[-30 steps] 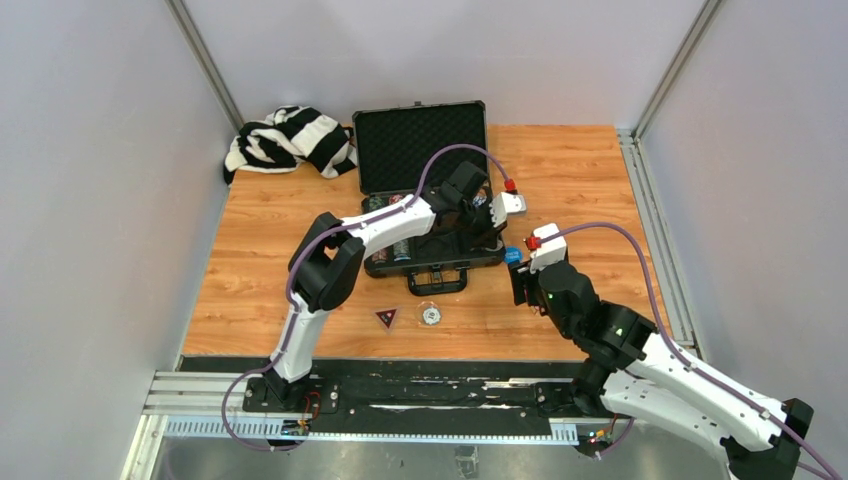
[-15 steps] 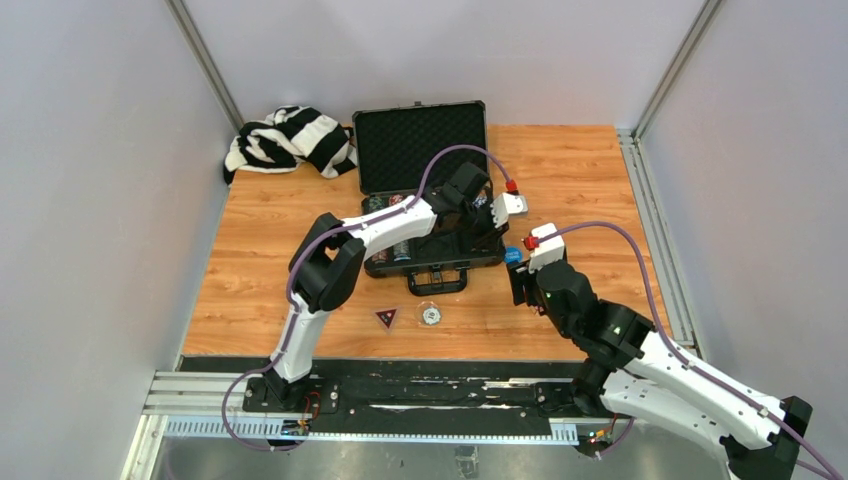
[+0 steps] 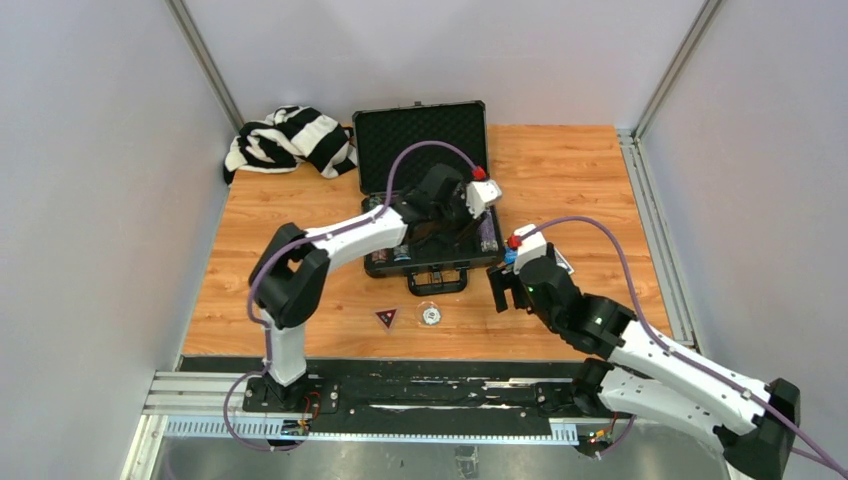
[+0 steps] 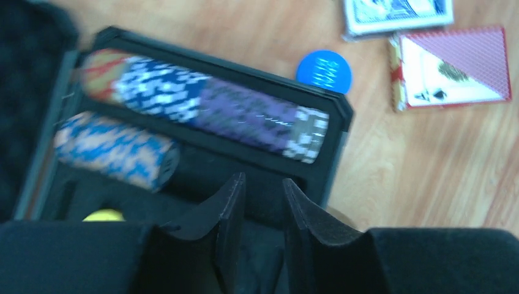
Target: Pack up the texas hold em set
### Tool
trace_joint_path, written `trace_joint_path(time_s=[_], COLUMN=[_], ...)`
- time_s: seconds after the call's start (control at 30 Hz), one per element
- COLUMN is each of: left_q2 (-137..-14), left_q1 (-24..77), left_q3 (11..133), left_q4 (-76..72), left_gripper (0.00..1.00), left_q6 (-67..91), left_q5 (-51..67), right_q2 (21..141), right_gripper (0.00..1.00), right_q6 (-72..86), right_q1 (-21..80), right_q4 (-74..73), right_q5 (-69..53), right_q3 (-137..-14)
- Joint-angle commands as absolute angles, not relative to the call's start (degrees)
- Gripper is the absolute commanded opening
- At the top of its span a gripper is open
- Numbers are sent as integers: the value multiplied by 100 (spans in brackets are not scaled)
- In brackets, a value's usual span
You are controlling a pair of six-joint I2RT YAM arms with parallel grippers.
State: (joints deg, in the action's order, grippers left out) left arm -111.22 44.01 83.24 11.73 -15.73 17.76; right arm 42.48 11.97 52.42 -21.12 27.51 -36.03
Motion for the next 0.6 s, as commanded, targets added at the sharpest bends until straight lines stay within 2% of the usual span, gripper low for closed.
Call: trace_joint_path(time_s=[0.0,0.07,0.2,0.4,0.47,0.5,0.57], left_q2=[-10150,-9776,-8731,-7244,-6870,-6688,-6357], left_q1=[3981,3692,3249,3248,3248,3251,3249], left_q3=[7485,7043,5940,4166,3774,3596,3354], left_q4=[-569,-1006,-1535,-1623,-1503,-1442,-1227], left_gripper=[36,45,45,67,68,72,84], left_q6=[-211,455,1652,2167,2299,2367,2532], left_q5=[929,912,282,-921,-1000,-1025,-1148], right_q2=[4710,4984,5878,7510,7892,8047,8302], right_gripper=[87,87,85,83,83,83,84], right_q6=[1356,1294,1271,1470,1512,1522,1560], right_q1=[5192,5194,5239,5484,5590,5655,5767], right_q4=[-1744,-1444,-1179,-1648,-1681,-1687,-1676], right_q5=[1780,1397,614,817,834,843,847], right_q3=[-3612,-3569,-3777,-4775,-4987,-5075,-5233])
